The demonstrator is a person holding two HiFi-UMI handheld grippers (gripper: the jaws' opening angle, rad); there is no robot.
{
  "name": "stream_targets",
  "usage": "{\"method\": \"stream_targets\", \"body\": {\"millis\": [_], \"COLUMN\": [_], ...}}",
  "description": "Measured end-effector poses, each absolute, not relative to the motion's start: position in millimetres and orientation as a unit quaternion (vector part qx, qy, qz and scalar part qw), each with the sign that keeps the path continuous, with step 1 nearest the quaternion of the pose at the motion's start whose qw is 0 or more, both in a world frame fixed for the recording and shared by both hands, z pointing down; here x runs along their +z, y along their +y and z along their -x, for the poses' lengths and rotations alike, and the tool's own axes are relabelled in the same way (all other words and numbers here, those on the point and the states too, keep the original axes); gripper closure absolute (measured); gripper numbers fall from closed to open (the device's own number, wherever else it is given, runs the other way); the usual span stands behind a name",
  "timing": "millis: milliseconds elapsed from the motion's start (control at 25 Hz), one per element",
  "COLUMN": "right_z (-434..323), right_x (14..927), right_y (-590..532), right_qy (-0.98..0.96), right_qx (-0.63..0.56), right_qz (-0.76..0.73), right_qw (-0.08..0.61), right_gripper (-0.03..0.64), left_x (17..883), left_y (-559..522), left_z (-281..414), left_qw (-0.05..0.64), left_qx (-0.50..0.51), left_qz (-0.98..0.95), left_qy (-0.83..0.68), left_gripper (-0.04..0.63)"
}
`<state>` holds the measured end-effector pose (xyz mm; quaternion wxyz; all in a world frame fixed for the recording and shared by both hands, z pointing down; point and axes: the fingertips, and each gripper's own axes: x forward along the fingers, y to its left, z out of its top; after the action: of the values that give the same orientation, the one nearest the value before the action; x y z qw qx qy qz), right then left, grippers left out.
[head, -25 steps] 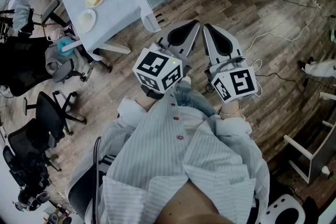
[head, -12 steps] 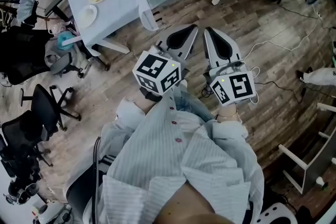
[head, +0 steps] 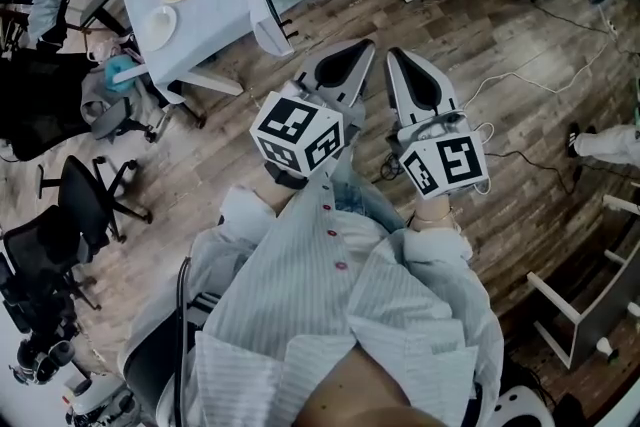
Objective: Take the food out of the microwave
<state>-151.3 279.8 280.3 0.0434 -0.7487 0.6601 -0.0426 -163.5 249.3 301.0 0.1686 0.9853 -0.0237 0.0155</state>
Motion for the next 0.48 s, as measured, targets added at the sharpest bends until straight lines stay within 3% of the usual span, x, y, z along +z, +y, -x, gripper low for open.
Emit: {"method": "stream_targets", "body": {"millis": [480], "right_z": [74.6], "right_x": [281.0], "right_y": [216.5], "right_qy": [0.684], "right_qx": [-0.05], "right_qz": [0.727], "right_qw": [0.035], "right_gripper": [0.584], "left_x": [294.2], "left_y": [186.5], "left_z": [80.8], "left_qw": [0.158], "left_qx": [0.0], "left_qz": [-0.986], "left_qy": [-0.053], "left_gripper": [0.588]}}
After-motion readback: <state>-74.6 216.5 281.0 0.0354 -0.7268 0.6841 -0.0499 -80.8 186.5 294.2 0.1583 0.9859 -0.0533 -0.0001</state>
